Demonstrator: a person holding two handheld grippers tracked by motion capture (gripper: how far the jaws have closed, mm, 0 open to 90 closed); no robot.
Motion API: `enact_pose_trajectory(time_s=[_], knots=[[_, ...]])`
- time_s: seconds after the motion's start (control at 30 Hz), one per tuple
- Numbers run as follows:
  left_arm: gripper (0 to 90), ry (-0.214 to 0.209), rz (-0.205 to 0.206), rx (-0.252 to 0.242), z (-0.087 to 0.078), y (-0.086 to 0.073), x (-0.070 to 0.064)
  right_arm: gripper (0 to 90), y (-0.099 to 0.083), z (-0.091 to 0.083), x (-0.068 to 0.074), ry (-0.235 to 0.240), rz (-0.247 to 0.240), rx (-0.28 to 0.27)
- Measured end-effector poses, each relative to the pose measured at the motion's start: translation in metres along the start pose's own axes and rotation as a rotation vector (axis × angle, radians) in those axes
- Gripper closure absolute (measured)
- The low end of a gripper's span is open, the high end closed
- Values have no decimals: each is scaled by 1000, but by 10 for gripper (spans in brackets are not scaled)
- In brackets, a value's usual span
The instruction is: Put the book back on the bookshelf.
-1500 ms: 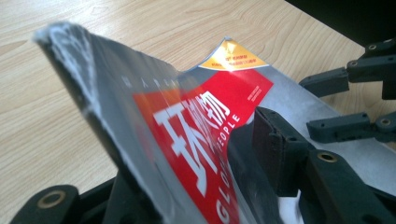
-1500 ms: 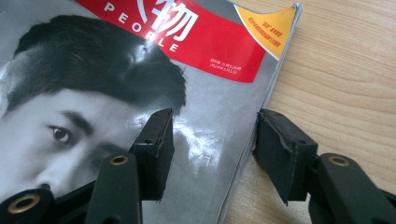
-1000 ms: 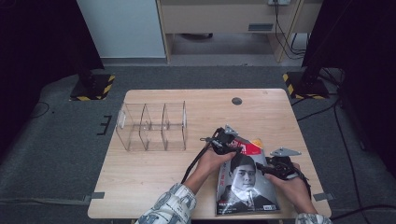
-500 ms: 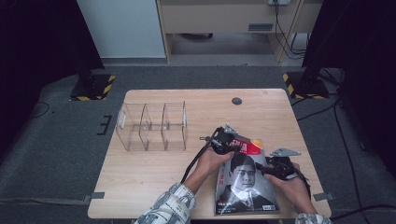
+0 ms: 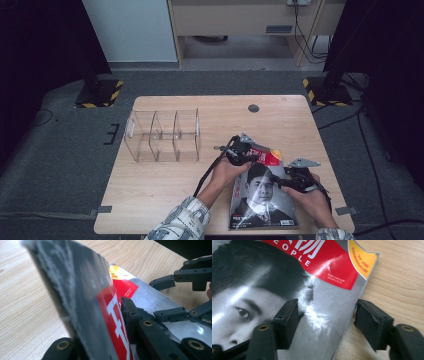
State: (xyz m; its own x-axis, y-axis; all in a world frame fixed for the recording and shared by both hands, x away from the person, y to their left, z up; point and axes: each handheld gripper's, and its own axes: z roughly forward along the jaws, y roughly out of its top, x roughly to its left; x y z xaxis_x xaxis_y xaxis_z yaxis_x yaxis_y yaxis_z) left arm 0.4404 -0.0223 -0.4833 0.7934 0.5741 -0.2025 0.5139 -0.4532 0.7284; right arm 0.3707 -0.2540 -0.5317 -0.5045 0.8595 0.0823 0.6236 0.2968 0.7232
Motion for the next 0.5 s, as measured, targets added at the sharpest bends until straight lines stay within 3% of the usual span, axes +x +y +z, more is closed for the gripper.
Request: enact_pose_trajectory(time_s=[0.03, 0.13, 0.17, 0.2, 0.23, 0.27, 0.33, 0.4, 0.5], knots=[[829, -1, 1, -2, 0, 0, 0, 281, 2, 1, 0, 7, 3, 4], [830, -7, -9, -8, -1, 1, 1, 264, 6, -1, 0, 19, -8, -23], [831, -9, -9, -14, -1, 1, 1, 261, 10, -5, -3, 0, 0, -76], [831, -9, -9, -14, -1, 1, 1, 261, 10, -5, -3, 0, 0, -76], [831, -9, -8, -14, -2, 2, 0, 263, 11, -7, -5, -18, 10, -87], [832, -9, -8, -18, -3, 2, 0, 276, 9, -11, -12, -68, 23, -93], [832, -8, -7, -20, -4, 2, 0, 286, 8, -12, -15, -84, 39, -94], [833, -9, -5, -26, -5, 3, 0, 319, 4, -16, -25, -141, 78, -100], [833, -7, -1, -34, -6, 3, -1, 329, 2, -15, -30, -171, 90, -80]])
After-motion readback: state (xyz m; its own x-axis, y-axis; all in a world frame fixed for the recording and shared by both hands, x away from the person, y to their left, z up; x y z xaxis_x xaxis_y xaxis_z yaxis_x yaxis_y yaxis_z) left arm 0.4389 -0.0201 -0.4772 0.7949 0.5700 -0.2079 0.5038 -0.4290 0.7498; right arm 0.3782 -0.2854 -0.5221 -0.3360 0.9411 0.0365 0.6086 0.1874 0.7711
